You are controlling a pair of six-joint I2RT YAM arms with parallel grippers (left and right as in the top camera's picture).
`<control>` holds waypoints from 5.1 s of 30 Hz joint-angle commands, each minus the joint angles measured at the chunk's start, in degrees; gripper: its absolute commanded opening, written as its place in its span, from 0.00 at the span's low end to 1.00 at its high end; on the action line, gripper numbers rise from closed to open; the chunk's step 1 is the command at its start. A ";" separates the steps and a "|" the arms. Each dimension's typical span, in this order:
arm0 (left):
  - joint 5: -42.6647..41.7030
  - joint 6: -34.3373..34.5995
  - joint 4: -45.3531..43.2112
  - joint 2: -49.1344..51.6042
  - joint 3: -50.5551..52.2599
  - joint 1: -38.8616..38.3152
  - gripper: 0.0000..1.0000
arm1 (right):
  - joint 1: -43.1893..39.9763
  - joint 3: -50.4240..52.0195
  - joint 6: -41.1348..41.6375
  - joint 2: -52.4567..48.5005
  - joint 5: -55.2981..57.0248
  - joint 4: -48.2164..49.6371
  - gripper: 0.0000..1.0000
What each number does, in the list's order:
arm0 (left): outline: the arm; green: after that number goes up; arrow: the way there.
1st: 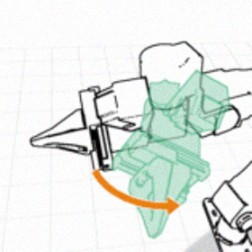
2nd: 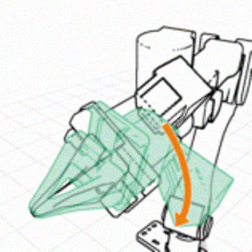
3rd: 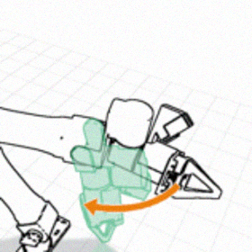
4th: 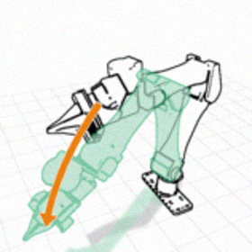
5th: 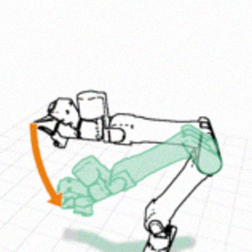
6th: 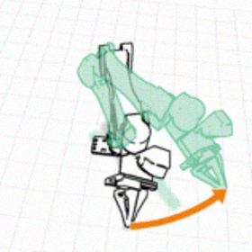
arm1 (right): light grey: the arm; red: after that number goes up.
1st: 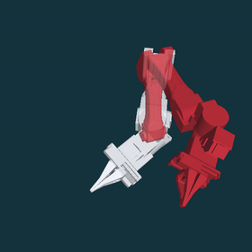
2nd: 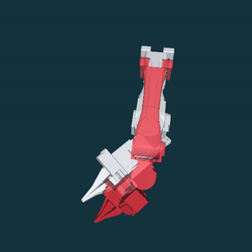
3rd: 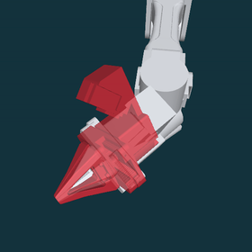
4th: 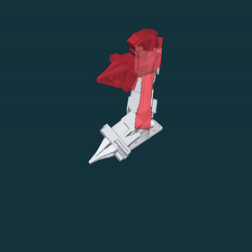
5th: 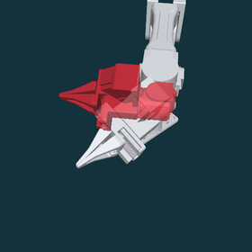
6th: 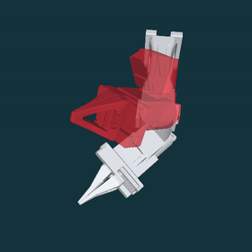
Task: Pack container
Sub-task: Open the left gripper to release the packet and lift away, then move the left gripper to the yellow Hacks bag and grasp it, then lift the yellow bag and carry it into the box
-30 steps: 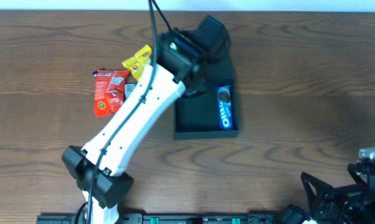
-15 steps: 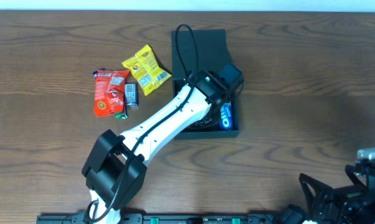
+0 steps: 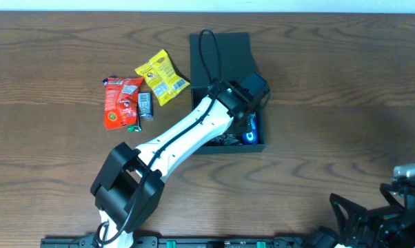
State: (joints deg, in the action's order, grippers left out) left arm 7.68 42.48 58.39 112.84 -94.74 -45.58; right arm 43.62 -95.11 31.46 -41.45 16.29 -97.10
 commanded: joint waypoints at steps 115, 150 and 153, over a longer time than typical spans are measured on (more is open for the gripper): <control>13.90 -12.15 8.26 -11.06 -16.96 7.15 0.06 | -0.46 -0.02 1.92 0.28 0.11 -0.15 0.99; -15.52 -24.39 -16.44 -8.15 19.65 25.33 0.89 | -0.46 -0.02 1.97 0.28 -0.24 -0.15 0.99; -15.65 -27.15 -18.03 -8.15 21.03 25.31 0.85 | -0.46 -0.02 1.97 0.28 -0.24 -0.15 0.99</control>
State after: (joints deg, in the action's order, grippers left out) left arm -5.87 20.43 40.86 104.53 -74.70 -20.21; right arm 43.62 -95.11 32.69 -41.45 15.38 -97.10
